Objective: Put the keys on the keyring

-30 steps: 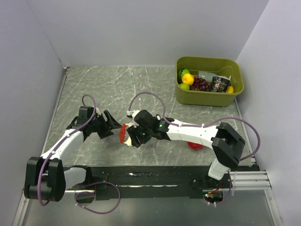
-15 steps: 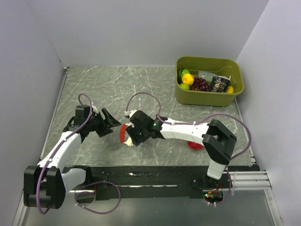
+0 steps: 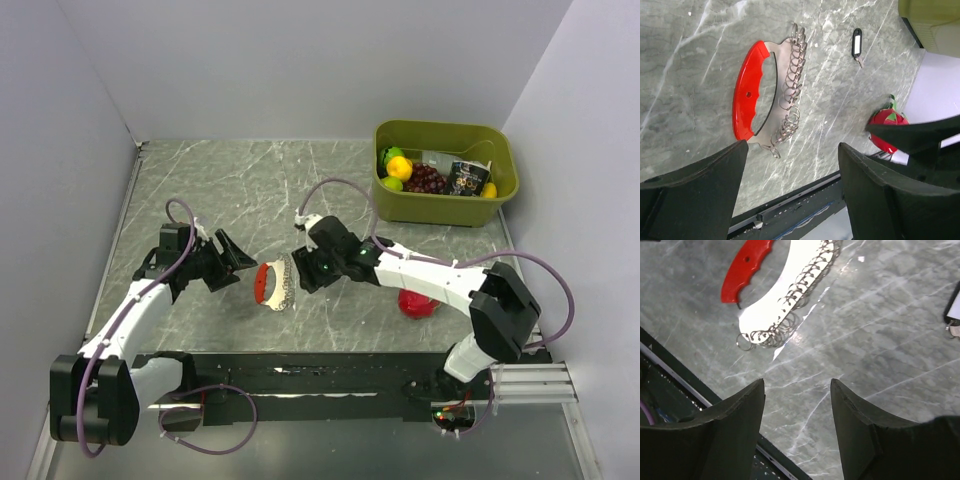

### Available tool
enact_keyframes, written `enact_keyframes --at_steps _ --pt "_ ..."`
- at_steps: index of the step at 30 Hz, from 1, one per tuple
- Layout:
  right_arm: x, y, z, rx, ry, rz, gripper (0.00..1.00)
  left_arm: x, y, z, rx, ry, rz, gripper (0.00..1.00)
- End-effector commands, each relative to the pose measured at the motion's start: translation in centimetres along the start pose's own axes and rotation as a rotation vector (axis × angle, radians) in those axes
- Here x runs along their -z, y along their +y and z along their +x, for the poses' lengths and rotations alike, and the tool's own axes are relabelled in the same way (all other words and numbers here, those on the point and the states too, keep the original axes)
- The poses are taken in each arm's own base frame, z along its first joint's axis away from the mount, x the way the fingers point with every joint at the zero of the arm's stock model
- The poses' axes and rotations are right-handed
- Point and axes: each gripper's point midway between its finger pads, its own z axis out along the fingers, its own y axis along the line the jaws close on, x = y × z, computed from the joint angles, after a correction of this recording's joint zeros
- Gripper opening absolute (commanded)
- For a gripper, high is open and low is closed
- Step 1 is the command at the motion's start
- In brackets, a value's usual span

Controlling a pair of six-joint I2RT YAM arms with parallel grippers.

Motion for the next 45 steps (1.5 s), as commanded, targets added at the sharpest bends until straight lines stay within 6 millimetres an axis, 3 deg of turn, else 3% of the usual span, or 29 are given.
enact_keyframes --at_steps 1,5,15,29,39,41,45 --pt "0.3 3.3 -1.9 0.086 -0.036 -0.056 0.62 0.2 -1.3 -1.3 -0.019 -0.021 0.032 0.79" --pt "-0.2 6.2 -1.0 0.172 0.0 -0.071 0.62 -0.2 -1.5 -1.5 -0.015 -0.012 0.041 0.79" --pt "-3.3 8.5 0.5 0.179 0.062 -0.088 0.57 -0.2 -2.3 -2.6 -0.003 -0.011 0.065 0.79" --pt "-6.8 8.1 2.2 0.179 0.154 -0.015 0.42 0.0 -2.1 -3.0 0.02 -0.012 0.084 0.79" --pt "-8.2 8.3 3.6 0.171 0.202 -0.031 0.41 -0.3 -1.0 -2.3 0.039 -0.003 0.071 0.79" --pt "-8.3 8.3 3.9 0.172 0.21 -0.037 0.33 -0.4 -0.7 -2.0 0.037 0.002 0.062 0.79" --pt "-8.9 8.1 4.2 0.173 0.219 -0.028 0.29 -0.4 -0.1 -1.9 0.036 0.004 0.044 0.79"
